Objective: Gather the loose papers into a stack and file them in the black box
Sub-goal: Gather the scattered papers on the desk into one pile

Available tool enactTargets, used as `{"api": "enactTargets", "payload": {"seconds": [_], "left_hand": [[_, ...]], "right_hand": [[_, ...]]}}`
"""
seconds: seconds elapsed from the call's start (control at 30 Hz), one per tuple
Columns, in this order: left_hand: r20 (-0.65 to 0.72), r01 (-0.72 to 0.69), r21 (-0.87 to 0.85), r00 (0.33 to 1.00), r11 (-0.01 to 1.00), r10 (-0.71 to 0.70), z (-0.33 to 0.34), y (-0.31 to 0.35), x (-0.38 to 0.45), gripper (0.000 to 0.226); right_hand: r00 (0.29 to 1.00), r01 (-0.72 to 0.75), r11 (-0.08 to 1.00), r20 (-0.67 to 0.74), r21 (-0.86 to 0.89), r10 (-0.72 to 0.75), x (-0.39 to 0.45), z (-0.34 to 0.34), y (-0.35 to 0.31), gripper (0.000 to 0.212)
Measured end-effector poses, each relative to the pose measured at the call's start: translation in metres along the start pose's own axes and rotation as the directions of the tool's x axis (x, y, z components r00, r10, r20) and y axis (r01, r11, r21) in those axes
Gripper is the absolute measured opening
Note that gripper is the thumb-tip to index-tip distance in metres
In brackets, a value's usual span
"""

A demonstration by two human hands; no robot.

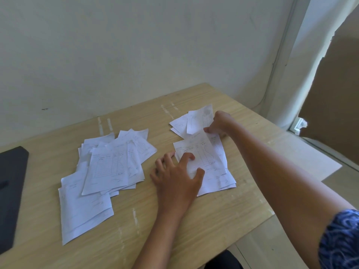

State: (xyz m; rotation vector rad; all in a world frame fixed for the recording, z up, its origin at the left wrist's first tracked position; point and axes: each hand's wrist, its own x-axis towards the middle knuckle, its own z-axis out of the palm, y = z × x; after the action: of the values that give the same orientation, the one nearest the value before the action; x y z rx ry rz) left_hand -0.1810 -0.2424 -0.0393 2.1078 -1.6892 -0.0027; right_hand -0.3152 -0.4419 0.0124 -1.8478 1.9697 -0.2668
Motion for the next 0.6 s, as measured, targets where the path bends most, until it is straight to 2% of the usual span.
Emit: {"api": "enactTargets", "payload": {"seconds": [0.13, 0.2, 0.3, 0.4, 0.5, 0.6], "left_hand": [[-0.007, 0.001, -0.005, 1.0, 1.0, -0.001, 0.0, 0.0, -0.001, 0.042], [-0.006, 0.004, -0.01, 1.0, 1.0, -0.004, 0.0, 0.0, -0.001, 0.041], [-0.007, 0.002, -0.006, 1.0, 1.0, -0.002, -0.001, 0.0, -0.001, 0.04], [-0.009, 0.002, -0.008, 1.0, 1.0, -0.002, -0.001, 0.0, -0.001, 0.039], [-0.003, 0.008, -0.021, 1.0, 1.0, -0.008, 0.0, 0.0, -0.002, 0.039], [-0.007, 0.009, -0.026, 1.0, 1.0, -0.01, -0.001, 0.0, -0.003, 0.039]], "right_hand": [[0.999, 0.01, 0.998, -0.039, 0.059, -0.007, -0.004, 0.002, 0.0, 0.051], [0.995, 0.006, 0.983, -0.095, 0.184, 0.012, -0.005, 0.0, 0.003, 0.048], [0.967, -0.007, 0.87, -0.219, 0.492, 0.131, -0.01, -0.011, 0.017, 0.036], [0.915, -0.016, 0.744, -0.29, 0.668, 0.28, -0.022, -0.032, 0.037, 0.031], [0.925, -0.013, 0.625, -0.229, 0.78, 0.304, -0.044, -0.046, 0.055, 0.03], [0.977, -0.008, 0.59, -0.12, 0.807, 0.178, -0.073, -0.037, 0.066, 0.014]]}}
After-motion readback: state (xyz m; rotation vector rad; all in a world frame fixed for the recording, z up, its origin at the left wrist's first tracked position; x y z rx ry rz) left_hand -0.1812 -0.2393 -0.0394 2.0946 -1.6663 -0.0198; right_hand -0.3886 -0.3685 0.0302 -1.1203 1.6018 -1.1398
